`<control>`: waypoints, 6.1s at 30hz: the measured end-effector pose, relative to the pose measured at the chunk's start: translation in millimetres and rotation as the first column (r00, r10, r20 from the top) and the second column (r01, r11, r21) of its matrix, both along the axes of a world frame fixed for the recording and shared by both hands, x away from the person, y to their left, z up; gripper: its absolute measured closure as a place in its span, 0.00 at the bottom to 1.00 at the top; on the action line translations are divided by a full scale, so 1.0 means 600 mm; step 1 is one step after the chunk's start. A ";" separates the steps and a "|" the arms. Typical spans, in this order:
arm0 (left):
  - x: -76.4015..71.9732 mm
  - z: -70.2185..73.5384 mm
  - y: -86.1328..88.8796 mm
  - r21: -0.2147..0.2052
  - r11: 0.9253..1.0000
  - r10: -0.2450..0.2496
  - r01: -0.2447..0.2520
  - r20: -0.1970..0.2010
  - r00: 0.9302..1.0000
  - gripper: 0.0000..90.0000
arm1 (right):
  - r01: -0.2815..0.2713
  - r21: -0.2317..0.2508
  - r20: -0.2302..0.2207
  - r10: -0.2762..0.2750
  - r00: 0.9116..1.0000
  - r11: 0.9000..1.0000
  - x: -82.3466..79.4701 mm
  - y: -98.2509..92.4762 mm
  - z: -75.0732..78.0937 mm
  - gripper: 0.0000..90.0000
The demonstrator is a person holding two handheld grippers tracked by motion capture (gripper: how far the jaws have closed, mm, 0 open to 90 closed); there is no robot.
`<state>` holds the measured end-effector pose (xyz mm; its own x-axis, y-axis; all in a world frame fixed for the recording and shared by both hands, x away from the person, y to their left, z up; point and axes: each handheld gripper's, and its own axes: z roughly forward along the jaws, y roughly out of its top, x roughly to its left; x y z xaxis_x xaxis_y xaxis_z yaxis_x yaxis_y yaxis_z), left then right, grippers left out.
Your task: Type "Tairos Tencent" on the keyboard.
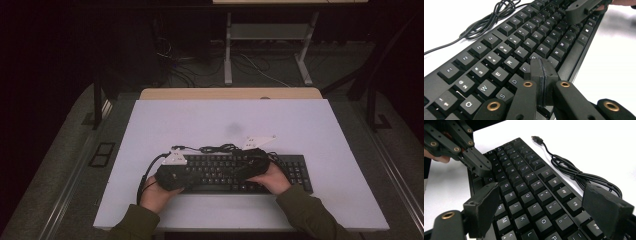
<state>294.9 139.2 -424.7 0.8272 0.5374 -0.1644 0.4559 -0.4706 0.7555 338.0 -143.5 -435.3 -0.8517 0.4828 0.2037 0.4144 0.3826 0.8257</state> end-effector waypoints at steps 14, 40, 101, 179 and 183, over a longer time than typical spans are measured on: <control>0.017 0.003 0.009 -0.007 1.000 0.022 -0.022 0.002 1.000 0.99 | -0.004 0.000 0.002 0.004 1.000 1.000 -0.001 0.000 -0.001 0.16; 0.046 -0.009 0.014 -0.017 0.997 0.079 -0.079 0.008 0.997 0.99 | 0.001 0.001 -0.001 -0.001 1.000 1.000 -0.001 0.000 -0.001 0.16; 0.030 -0.006 0.014 -0.047 0.990 0.134 -0.132 0.048 0.990 0.41 | -0.117 -0.012 -0.066 0.116 0.991 0.993 -0.026 0.021 0.008 0.84; 0.034 0.002 0.002 -0.047 0.993 0.111 -0.108 0.070 0.991 0.70 | -0.099 0.015 -0.050 0.100 0.994 0.995 -0.020 0.008 0.009 0.43; 0.037 0.002 -0.005 -0.041 0.995 0.092 -0.090 0.060 0.994 0.78 | -0.079 0.014 -0.040 0.080 0.996 0.997 -0.018 0.003 0.009 0.39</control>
